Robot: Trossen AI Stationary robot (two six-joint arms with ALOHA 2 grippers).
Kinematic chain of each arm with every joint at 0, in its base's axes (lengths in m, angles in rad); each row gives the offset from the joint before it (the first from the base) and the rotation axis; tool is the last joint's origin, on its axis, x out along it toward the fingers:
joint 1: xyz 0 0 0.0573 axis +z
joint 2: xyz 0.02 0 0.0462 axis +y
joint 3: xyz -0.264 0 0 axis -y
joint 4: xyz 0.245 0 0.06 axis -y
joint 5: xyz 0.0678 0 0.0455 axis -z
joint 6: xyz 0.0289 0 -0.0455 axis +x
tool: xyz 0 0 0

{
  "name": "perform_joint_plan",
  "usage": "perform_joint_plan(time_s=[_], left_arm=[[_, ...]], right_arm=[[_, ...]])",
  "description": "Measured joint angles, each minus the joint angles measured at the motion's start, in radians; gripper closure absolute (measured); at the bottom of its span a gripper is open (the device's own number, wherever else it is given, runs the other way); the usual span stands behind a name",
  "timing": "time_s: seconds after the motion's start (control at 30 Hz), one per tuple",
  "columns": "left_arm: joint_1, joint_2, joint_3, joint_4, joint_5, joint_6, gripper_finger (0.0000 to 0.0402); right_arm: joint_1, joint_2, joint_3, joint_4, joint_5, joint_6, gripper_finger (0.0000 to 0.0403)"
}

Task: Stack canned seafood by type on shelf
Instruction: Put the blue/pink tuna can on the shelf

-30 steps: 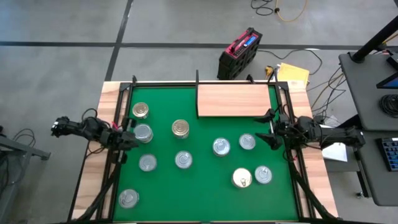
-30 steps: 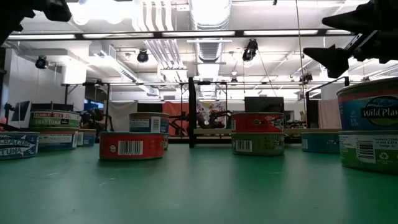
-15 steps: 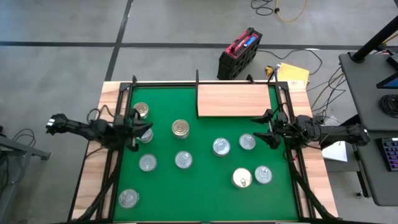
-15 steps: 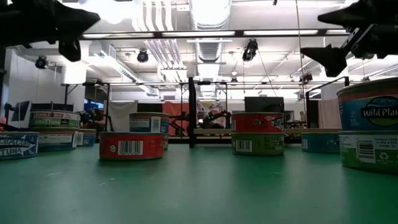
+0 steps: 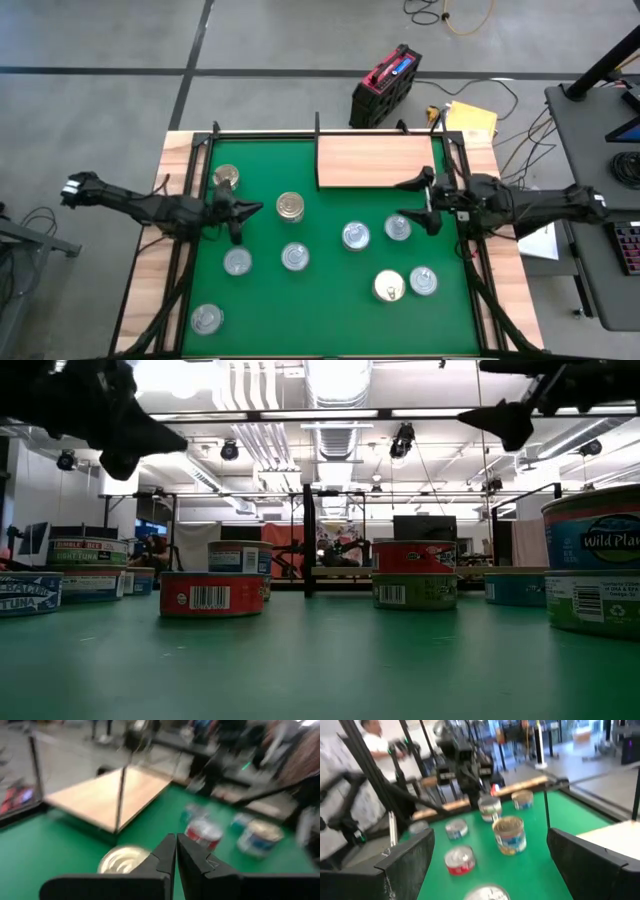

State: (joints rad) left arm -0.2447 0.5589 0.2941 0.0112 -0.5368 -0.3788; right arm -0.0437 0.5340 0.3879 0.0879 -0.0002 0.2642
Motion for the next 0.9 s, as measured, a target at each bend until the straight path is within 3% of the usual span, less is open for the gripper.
perform_joint_plan(time_s=[0.17,0.37,0.7,0.77,0.9], left_arm=[[0.000,0.121,0.136,-0.198,-0.001,-0.034,0.0402],[0.000,0.242,0.260,-0.302,0.002,-0.017,0.0402],[0.064,0.387,0.303,-0.343,0.028,0.019,0.0402],[0.121,0.407,0.306,-0.303,0.096,0.077,0.0402],[0.308,0.462,0.306,-0.158,0.391,0.205,0.0402]], right_arm=[[0.000,0.100,0.099,-0.092,0.001,-0.002,0.0026],[0.000,0.167,0.147,-0.114,0.001,-0.022,0.0026],[0.000,0.197,0.148,-0.127,0.002,-0.067,0.0026],[0.000,0.195,0.148,-0.128,0.002,-0.074,0.0026],[0.000,0.194,0.148,-0.128,0.003,-0.103,0.0026]])
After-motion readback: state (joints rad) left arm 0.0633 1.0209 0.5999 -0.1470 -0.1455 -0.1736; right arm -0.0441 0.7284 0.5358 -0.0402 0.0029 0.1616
